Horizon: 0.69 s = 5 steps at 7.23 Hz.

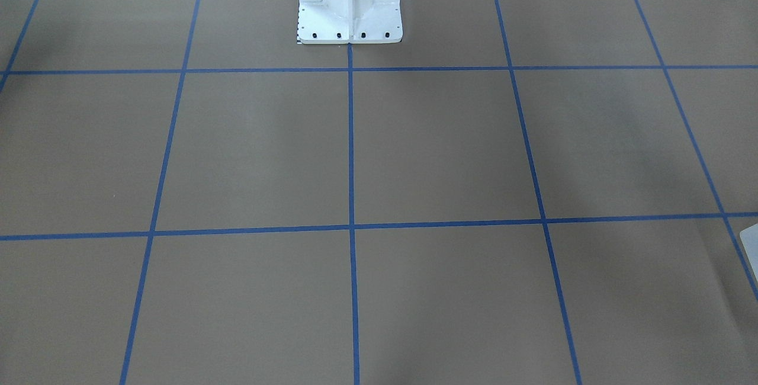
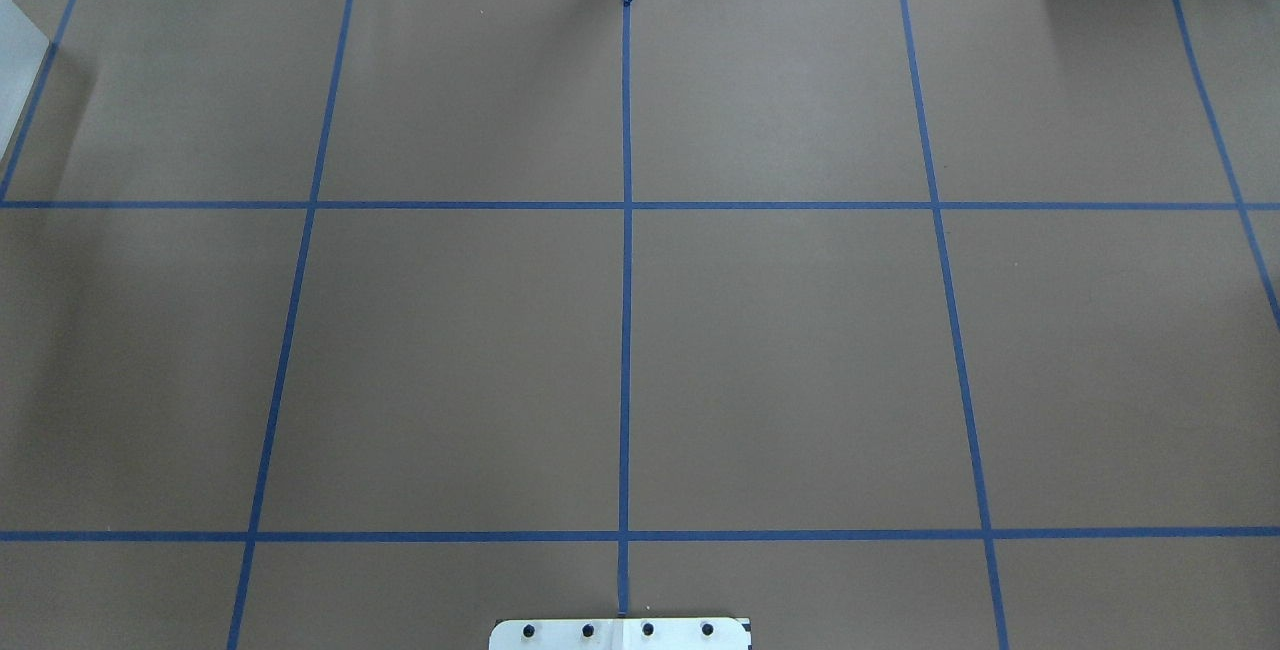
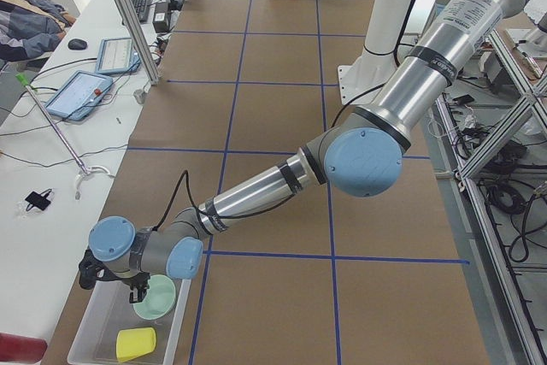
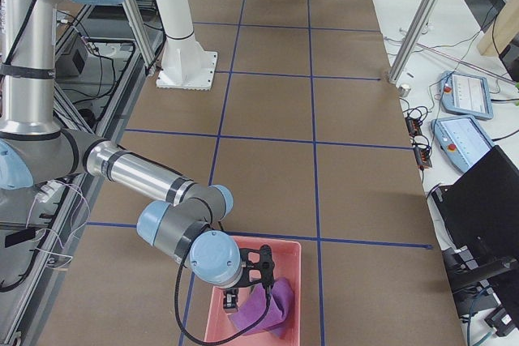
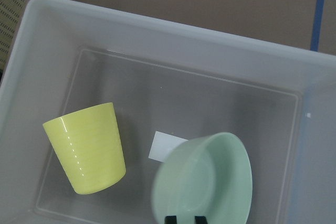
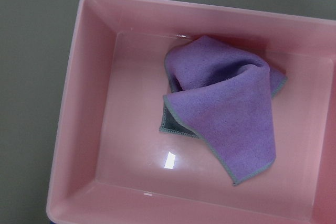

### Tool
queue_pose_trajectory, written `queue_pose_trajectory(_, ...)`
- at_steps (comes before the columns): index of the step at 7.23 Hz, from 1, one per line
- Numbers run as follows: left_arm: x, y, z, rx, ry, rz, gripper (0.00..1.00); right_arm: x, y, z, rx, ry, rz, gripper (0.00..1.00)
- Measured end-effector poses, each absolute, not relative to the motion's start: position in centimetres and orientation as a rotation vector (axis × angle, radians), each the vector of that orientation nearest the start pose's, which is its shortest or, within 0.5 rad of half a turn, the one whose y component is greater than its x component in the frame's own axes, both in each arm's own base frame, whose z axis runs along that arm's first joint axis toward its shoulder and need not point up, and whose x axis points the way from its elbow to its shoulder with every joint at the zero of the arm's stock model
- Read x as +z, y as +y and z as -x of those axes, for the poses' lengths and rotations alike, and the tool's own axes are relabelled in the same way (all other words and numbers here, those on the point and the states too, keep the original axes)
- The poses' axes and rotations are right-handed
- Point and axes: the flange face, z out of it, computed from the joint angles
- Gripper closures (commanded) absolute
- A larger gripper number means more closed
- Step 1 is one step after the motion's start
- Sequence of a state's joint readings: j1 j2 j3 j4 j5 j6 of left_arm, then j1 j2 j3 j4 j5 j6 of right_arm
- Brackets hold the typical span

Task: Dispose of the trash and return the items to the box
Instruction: 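Lift the green bowl with the left gripper and place it in the clear bin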

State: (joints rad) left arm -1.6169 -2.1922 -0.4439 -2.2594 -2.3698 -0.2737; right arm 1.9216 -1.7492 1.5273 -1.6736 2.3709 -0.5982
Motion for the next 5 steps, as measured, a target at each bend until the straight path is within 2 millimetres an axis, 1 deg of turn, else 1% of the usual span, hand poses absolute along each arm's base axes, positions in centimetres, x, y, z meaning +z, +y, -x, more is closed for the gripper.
queue_pose_trajectory(1,73.8,-70.1,9.3,-0.23,0.843,-0.09,0.01,76.3,-33.6,-18.9,-0.104,-0.844,-0.092,0.0)
queue_pose_trajectory(2,71.6,-70.6,9.1,-0.243,0.885,-0.106,0.01,76.0,-33.6,-18.9,-0.106,-0.842,-0.098,0.0)
queue_pose_trajectory(3,68.8,-70.6,8.8,-0.269,0.927,-0.133,0.02,75.6,-33.8,-18.9,-0.109,-0.84,-0.105,0.0)
queue_pose_trajectory(4,65.3,-70.2,7.6,-0.283,0.956,-0.161,0.01,75.3,-33.9,-19.0,-0.112,-0.837,-0.11,0.0)
queue_pose_trajectory(5,60.9,-68.8,4.8,-0.267,0.975,-0.176,0.02,75.2,-34.0,-19.0,-0.113,-0.834,-0.113,0.0)
